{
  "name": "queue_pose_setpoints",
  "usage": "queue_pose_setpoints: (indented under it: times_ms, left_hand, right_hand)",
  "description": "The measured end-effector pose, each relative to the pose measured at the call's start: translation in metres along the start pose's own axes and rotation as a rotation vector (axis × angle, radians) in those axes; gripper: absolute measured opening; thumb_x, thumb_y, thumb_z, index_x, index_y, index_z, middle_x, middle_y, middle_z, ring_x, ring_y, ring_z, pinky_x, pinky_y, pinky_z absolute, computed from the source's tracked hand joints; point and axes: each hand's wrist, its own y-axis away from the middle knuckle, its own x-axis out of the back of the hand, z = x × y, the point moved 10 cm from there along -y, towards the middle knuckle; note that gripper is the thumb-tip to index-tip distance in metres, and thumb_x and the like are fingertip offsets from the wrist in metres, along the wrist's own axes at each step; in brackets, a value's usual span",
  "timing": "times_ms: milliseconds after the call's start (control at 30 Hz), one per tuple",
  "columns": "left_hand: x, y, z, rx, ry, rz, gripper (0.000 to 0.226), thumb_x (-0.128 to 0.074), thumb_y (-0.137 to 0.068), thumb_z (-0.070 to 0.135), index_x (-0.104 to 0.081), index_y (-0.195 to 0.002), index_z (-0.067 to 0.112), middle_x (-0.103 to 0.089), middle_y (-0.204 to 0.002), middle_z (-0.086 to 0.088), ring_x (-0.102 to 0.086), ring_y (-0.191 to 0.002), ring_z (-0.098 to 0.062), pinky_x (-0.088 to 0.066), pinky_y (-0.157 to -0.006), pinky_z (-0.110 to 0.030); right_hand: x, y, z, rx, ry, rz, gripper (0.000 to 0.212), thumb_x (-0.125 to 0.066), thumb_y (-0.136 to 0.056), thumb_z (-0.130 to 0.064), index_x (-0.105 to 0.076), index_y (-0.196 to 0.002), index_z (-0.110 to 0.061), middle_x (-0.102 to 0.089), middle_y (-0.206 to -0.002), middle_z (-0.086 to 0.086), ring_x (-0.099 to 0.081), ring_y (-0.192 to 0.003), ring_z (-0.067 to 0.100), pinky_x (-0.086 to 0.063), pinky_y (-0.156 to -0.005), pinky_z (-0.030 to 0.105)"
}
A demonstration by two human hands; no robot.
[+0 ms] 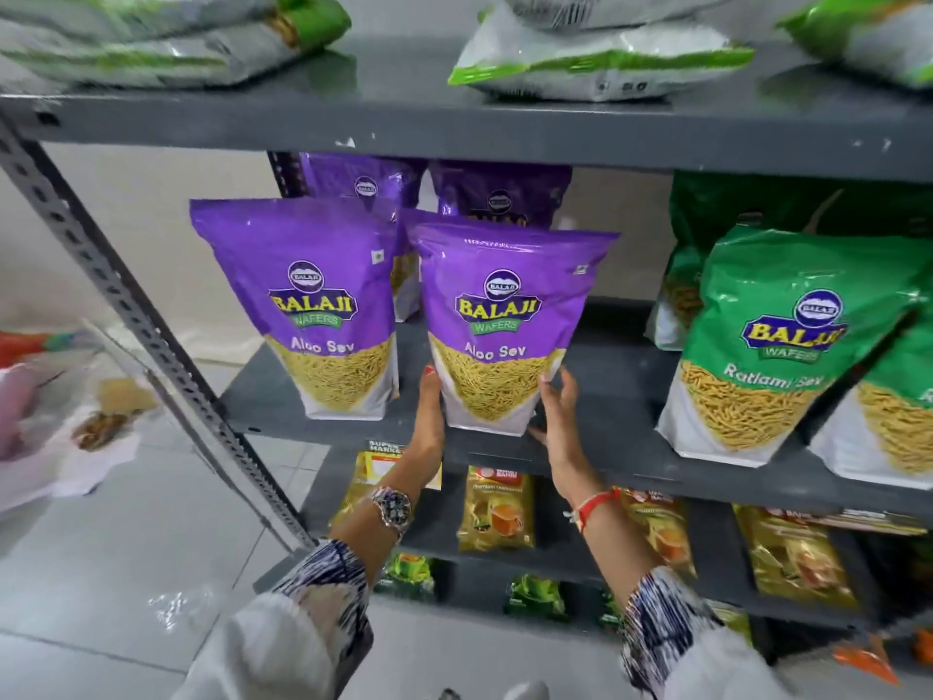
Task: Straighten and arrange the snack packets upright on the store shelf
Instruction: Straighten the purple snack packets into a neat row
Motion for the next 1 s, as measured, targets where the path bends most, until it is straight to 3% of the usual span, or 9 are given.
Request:
queue_pose_setpoints:
  times_ms: [133,300,367,467,600,667,800,900,1000]
  left_hand:
    - [0.006,-0.003,0.001,-0.027,-0.03,-0.002,0.033,-0.023,-0.097,0.04,-0.041,-0.122,0.03,-0.056,-0.109,0.016,-0.052,-0.105,-0.006,-0.044,-0.083,-0.02]
    - [0.006,0.001,-0.001,-0.045,-0.023,0.018,0.037,-0.024,-0.097,0.04,-0.04,-0.127,0.026,-0.055,-0.116,0.012,-0.05,-0.111,-0.009,-0.044,-0.082,-0.018]
    - [0.006,0.003,0.0,-0.032,-0.006,0.028,0.042,-0.023,-0.097,0.041,-0.038,-0.132,0.023,-0.051,-0.127,0.006,-0.05,-0.112,-0.009,-0.044,-0.085,-0.018]
    - [0.006,0.008,0.008,-0.051,-0.007,0.043,0.033,-0.021,-0.098,0.037,-0.04,-0.124,0.027,-0.051,-0.119,0.009,-0.053,-0.105,-0.005,-0.049,-0.076,-0.01]
    - [0.02,0.018,0.01,-0.073,-0.099,0.067,0.045,-0.025,-0.097,0.038,-0.039,-0.135,0.018,-0.048,-0.136,0.006,-0.046,-0.124,-0.012,-0.042,-0.104,-0.028]
    - [0.048,0.034,0.017,-0.157,-0.158,0.191,0.043,-0.032,-0.096,0.036,-0.045,-0.131,0.015,-0.054,-0.13,-0.002,-0.051,-0.118,-0.014,-0.042,-0.103,-0.031]
    - [0.131,0.069,0.058,-0.404,-0.182,0.573,0.026,-0.035,-0.094,0.017,-0.055,-0.109,0.009,-0.057,-0.1,-0.006,-0.053,-0.092,-0.018,-0.044,-0.078,-0.028]
    - [0.184,0.058,0.08,-0.423,-0.135,0.717,0.032,-0.038,-0.093,0.016,-0.047,-0.12,0.002,-0.051,-0.115,-0.012,-0.048,-0.107,-0.021,-0.04,-0.093,-0.028]
    - [0.196,0.022,0.087,-0.323,-0.143,0.551,0.046,-0.032,-0.096,0.032,-0.028,-0.139,0.016,-0.031,-0.148,-0.009,-0.032,-0.135,-0.02,-0.026,-0.11,-0.036]
  right_hand:
    - [-0.001,-0.002,0.0,0.019,0.044,-0.005,0.045,-0.041,-0.096,-0.028,-0.026,-0.138,-0.022,-0.051,-0.105,-0.02,-0.056,-0.092,-0.001,-0.048,-0.065,0.012]
    - [-0.002,-0.007,0.0,0.014,0.049,-0.029,0.044,-0.042,-0.096,-0.027,-0.027,-0.137,-0.022,-0.052,-0.104,-0.02,-0.056,-0.092,-0.001,-0.052,-0.072,0.016]
    - [-0.004,-0.008,0.0,0.006,0.056,-0.05,0.046,-0.042,-0.096,-0.027,-0.026,-0.139,-0.022,-0.052,-0.105,-0.019,-0.056,-0.093,-0.001,-0.051,-0.068,0.013]
    - [-0.009,-0.008,0.001,-0.011,0.033,-0.074,0.046,-0.042,-0.096,-0.028,-0.026,-0.139,-0.022,-0.053,-0.105,-0.017,-0.056,-0.092,-0.001,-0.05,-0.065,0.011]
    - [-0.007,-0.005,0.003,0.007,-0.006,-0.044,0.049,-0.046,-0.095,-0.033,-0.028,-0.139,-0.025,-0.054,-0.108,-0.018,-0.057,-0.096,-0.001,-0.047,-0.07,0.015]
    - [-0.006,-0.004,0.009,0.004,-0.015,-0.036,0.049,-0.046,-0.094,-0.033,-0.029,-0.139,-0.026,-0.055,-0.111,-0.017,-0.056,-0.098,-0.002,-0.048,-0.073,0.016]
    - [-0.005,-0.006,0.014,-0.008,-0.023,-0.031,0.047,-0.043,-0.095,-0.03,-0.029,-0.14,-0.022,-0.055,-0.11,-0.014,-0.055,-0.097,0.0,-0.047,-0.075,0.021]
    - [-0.009,-0.009,0.014,-0.011,-0.016,-0.028,0.049,-0.043,-0.095,-0.033,-0.028,-0.14,-0.023,-0.053,-0.118,-0.006,-0.054,-0.099,0.0,-0.047,-0.077,0.023]
    - [-0.013,-0.01,0.013,-0.003,0.002,-0.013,0.047,-0.042,-0.095,-0.035,-0.029,-0.139,-0.025,-0.053,-0.117,-0.007,-0.054,-0.099,0.0,-0.047,-0.076,0.023]
